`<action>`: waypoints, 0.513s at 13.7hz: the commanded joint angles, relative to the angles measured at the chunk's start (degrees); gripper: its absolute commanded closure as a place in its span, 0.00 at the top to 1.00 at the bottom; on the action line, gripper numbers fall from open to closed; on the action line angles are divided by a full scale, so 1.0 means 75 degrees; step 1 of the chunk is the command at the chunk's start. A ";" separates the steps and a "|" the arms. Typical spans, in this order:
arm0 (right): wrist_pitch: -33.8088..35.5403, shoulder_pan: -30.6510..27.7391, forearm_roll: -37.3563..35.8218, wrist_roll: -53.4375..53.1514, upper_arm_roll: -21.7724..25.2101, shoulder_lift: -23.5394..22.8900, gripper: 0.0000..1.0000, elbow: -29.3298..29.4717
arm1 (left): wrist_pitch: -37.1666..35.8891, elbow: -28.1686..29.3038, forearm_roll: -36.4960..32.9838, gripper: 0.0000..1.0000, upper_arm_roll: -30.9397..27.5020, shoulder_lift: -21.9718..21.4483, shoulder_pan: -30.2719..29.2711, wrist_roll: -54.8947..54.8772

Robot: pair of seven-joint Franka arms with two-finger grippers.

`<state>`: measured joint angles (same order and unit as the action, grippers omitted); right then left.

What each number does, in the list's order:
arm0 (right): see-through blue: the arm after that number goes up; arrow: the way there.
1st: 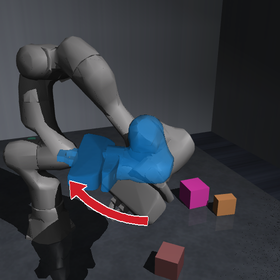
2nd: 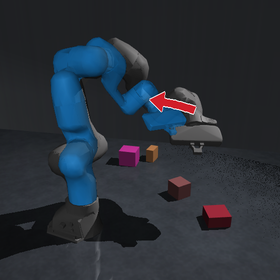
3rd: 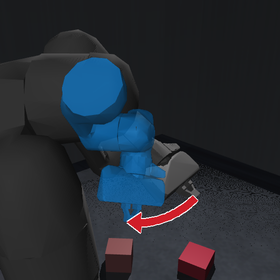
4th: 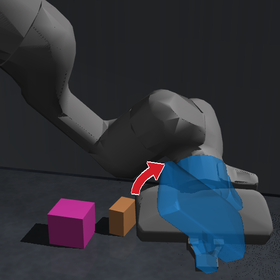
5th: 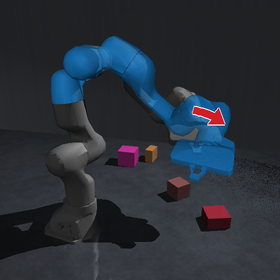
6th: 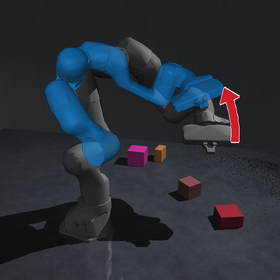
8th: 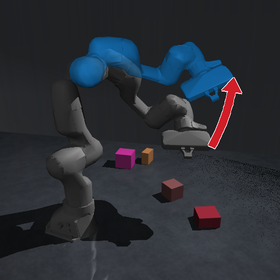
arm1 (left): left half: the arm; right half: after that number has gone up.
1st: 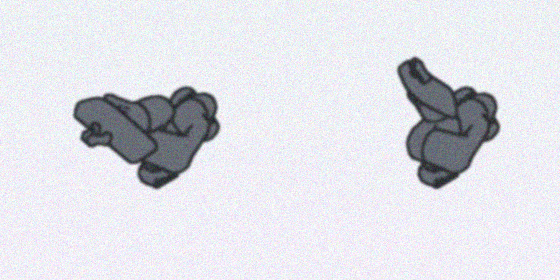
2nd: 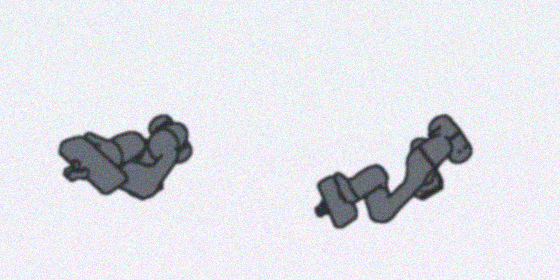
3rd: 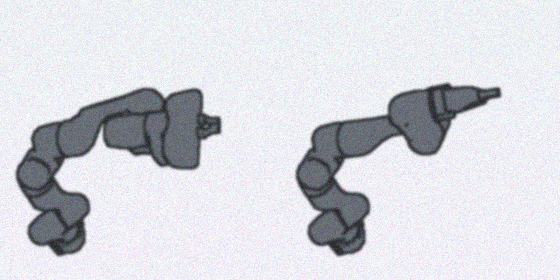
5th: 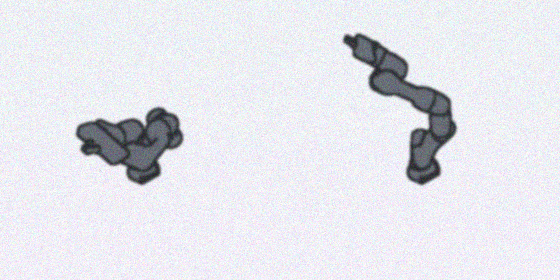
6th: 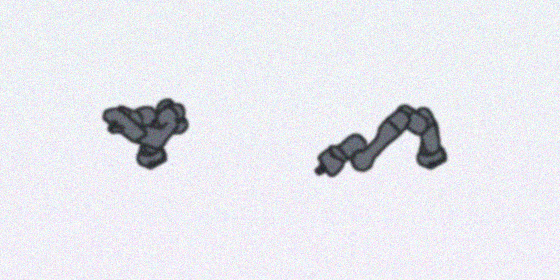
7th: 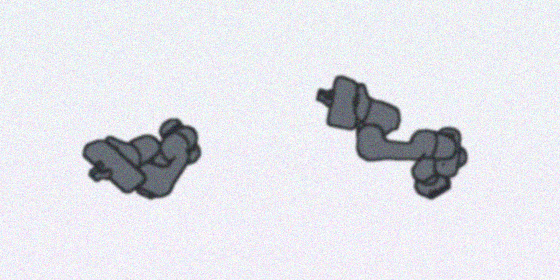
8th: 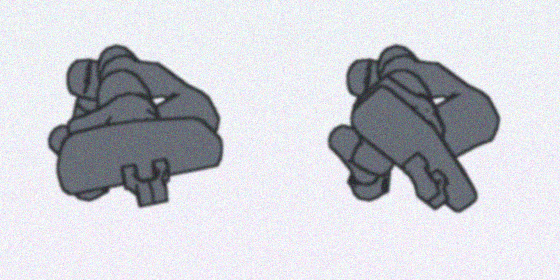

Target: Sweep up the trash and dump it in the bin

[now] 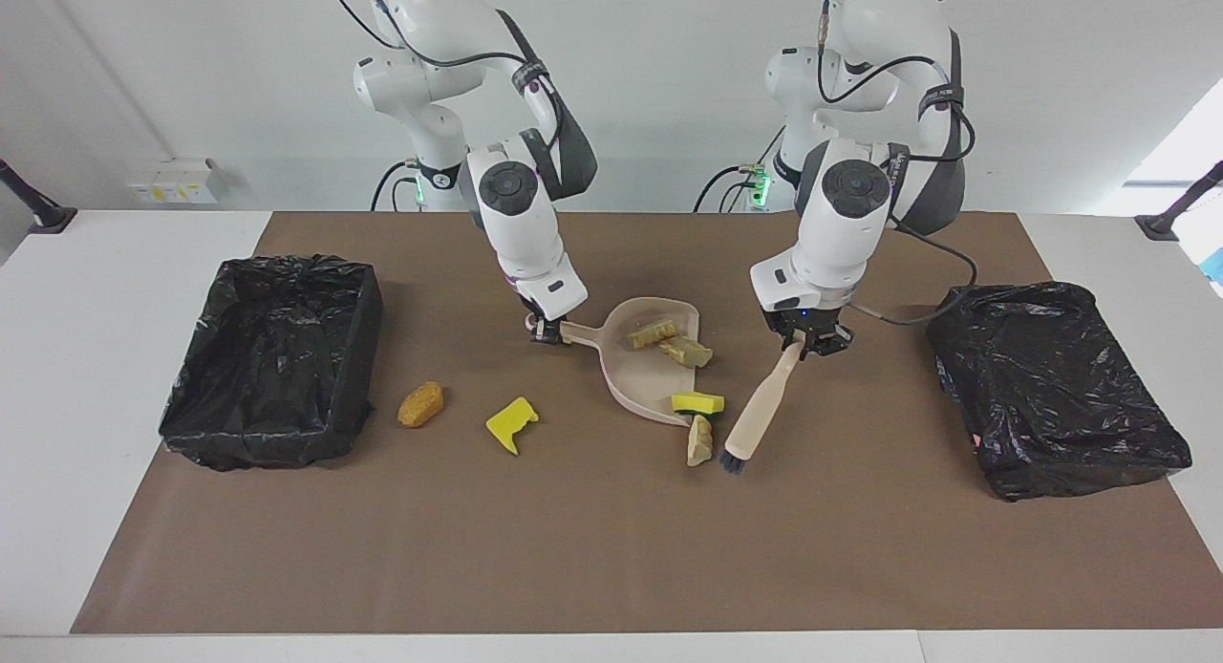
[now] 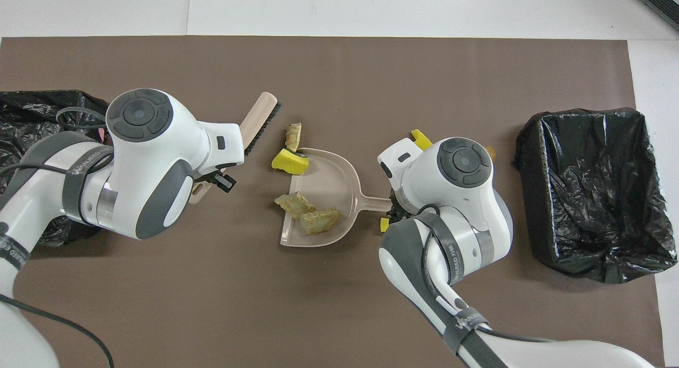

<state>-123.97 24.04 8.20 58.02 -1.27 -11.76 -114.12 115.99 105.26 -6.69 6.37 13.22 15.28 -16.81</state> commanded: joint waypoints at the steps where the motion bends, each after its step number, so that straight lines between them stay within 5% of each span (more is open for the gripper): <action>1: -0.0182 -0.0018 0.0242 0.0267 -0.0030 0.0068 0.00 -0.0112 | 0.0121 -0.0265 -0.0303 0.00 0.0077 0.0359 0.0048 -0.0126; 7: -0.0182 -0.0018 0.0242 0.0256 -0.0030 0.0068 0.00 -0.0124 | -0.0149 -0.0591 -0.0291 0.00 0.0054 0.0417 -0.0010 0.0633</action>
<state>-123.99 24.09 8.20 58.02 -1.27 -11.76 -114.12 116.29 103.84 -7.68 6.84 15.70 15.38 -15.05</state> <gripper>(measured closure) 0.670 0.727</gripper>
